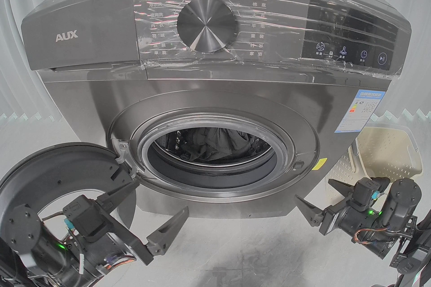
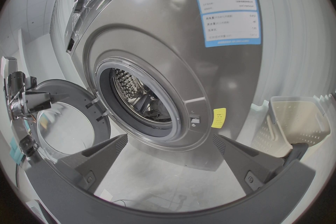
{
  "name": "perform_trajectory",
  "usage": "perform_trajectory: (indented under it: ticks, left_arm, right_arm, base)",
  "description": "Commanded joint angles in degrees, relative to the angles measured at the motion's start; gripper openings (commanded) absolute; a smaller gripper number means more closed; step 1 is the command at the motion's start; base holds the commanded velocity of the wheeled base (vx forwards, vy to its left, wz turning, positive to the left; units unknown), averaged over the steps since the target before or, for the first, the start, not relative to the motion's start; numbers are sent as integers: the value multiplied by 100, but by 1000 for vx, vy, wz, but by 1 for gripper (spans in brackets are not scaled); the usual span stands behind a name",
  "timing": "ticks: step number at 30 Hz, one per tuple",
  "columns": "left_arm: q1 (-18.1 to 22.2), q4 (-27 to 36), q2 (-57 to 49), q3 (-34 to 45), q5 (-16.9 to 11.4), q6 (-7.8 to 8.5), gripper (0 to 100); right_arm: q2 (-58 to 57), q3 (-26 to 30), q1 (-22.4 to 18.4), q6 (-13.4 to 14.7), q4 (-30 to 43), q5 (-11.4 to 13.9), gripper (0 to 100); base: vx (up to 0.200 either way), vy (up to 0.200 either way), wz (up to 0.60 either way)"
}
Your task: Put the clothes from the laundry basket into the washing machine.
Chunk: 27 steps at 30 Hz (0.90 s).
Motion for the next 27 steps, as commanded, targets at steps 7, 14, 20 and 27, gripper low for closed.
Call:
perform_trajectory:
  ticks: [7, 14, 20, 27]
  left_arm:
    - [569, 1014, -1452, 168, 106, 159, 100]
    - [833, 2262, -2542, 168, 106, 361, 100]
    - [1000, 3247, -3368, 168, 88, 370, 100]
    - [1360, 4090, -4502, 168, 71, 396, 100]
  right_arm:
    - [-469, 274, -377, -78, 176, -31, 100]
    - [-1207, 274, -377, -78, 1222, -304, 100]
    - [-1823, 274, -394, 133, 1873, -436, 100]
    - [-3378, 274, -456, 168, 3349, -515, 100]
  base:
    - [-200, 0, 0]
    - [-200, 0, 0]
    - [-200, 0, 0]
    - [-29, 0, 0]
